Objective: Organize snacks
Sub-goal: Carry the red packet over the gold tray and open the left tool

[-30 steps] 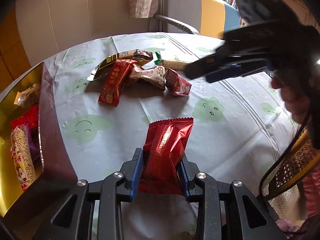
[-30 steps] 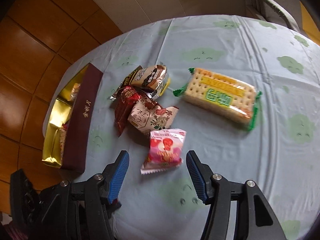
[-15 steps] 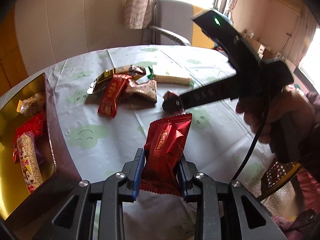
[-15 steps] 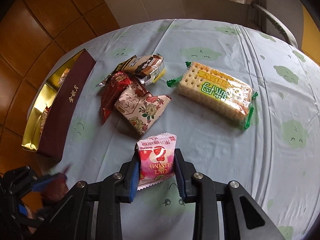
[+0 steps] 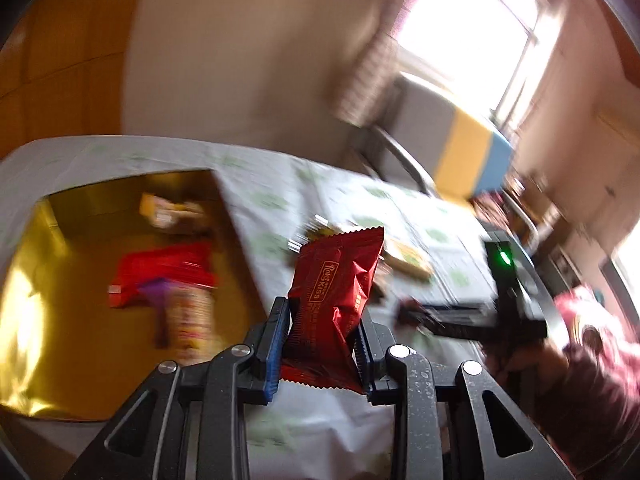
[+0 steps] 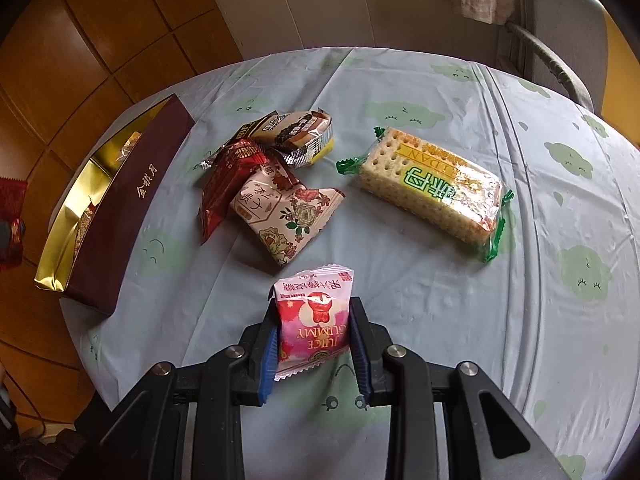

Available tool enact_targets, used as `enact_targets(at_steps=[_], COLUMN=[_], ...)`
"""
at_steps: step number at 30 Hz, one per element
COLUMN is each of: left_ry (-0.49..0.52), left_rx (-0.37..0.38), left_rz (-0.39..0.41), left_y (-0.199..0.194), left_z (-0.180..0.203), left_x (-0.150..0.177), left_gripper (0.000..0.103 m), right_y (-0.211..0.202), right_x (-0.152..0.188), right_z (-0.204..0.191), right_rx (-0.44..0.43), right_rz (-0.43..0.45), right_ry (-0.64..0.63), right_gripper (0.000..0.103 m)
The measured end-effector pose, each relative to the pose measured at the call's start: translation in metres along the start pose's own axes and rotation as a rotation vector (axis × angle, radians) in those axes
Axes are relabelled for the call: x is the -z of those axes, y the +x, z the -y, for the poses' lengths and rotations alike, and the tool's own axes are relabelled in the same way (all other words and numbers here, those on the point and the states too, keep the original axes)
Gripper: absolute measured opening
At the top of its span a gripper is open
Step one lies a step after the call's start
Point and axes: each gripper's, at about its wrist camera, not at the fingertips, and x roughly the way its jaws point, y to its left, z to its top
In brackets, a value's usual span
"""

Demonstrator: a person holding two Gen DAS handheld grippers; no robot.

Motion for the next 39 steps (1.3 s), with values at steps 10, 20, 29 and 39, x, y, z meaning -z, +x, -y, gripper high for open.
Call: enact_targets(at_steps=[10,20,29,39], left_ry=[-0.332,-0.468,-0.471,-0.372], left_rx=[-0.113,-0.084,-0.149,-0.295], left_rz=[0.008,-0.043,-0.048,-0.108], left_y=[-0.020,0.014,0.055,0.041], left_z=[-0.109,-0.131,-0.135,-0.118], left_x=[0.006,-0.014,-0.056,-0.016], left_gripper=[0.031,0.031,0.047,0.052], right_y=[-0.001,-0.003,-0.005,-0.007], right_x=[0.004,0.007,0.007,0.010], right_z=[-0.004,0.000,0.001,0.000], right_rx=[0.031,0.016,0.014,0.029], right_rz=[0.021,0.038,0.044,0.058], right_ry=[-0.031,0.003,0.020,0.024], right_gripper=[0.032,0.032,0.032,0.032])
